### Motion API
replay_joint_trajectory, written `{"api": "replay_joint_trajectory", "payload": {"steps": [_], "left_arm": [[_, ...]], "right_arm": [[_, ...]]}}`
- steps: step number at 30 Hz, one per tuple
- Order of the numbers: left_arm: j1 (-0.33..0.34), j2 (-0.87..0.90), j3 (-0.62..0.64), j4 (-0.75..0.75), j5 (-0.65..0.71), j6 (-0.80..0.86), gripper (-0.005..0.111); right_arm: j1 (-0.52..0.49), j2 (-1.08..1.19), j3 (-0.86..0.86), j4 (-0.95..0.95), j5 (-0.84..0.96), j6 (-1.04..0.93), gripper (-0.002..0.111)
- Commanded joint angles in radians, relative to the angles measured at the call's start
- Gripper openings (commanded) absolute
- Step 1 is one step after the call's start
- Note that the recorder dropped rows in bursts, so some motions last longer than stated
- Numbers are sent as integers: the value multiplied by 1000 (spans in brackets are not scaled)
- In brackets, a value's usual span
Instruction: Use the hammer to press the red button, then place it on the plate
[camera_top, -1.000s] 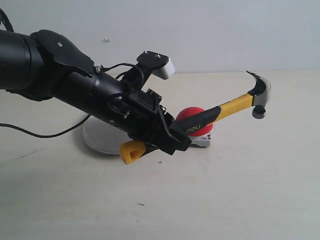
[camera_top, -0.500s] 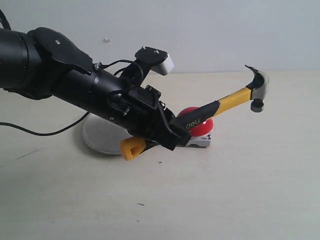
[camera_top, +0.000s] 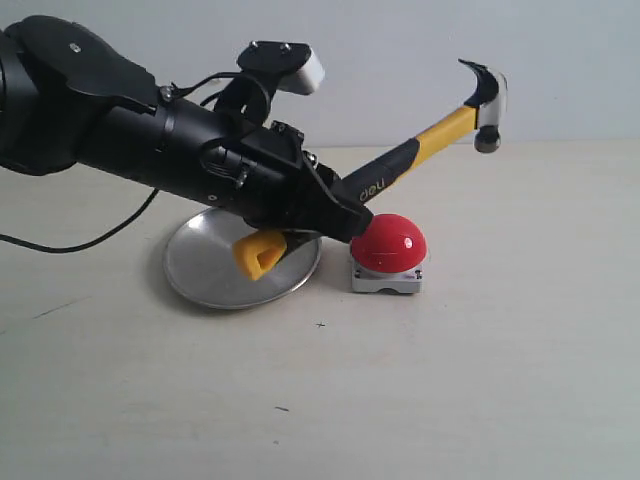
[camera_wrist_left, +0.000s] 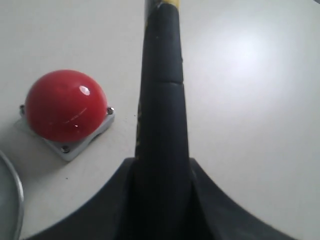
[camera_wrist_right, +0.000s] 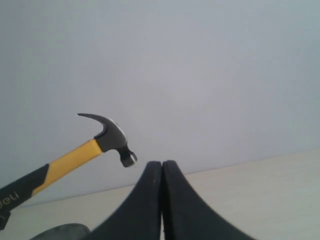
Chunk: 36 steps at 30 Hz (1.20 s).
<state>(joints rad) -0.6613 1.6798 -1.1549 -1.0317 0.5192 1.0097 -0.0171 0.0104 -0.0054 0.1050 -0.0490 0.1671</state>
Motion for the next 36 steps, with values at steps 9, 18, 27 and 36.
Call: {"api": "replay_joint_trajectory", "payload": {"steps": [9, 18, 27, 36], "left_arm": [[-6, -63, -21, 682, -118, -537, 0], [-10, -63, -149, 1160, 141, -1096, 0], [-108, -63, -135, 1160, 50, -1326, 0], [-249, -80, 19, 1660, -183, -2000, 0]], "right_arm": [[-5, -6, 5, -7, -6, -9, 0], [-5, -6, 5, -7, -6, -9, 0], [-5, -6, 5, -7, -6, -6, 0], [-5, -6, 5, -7, -6, -6, 0]]}}
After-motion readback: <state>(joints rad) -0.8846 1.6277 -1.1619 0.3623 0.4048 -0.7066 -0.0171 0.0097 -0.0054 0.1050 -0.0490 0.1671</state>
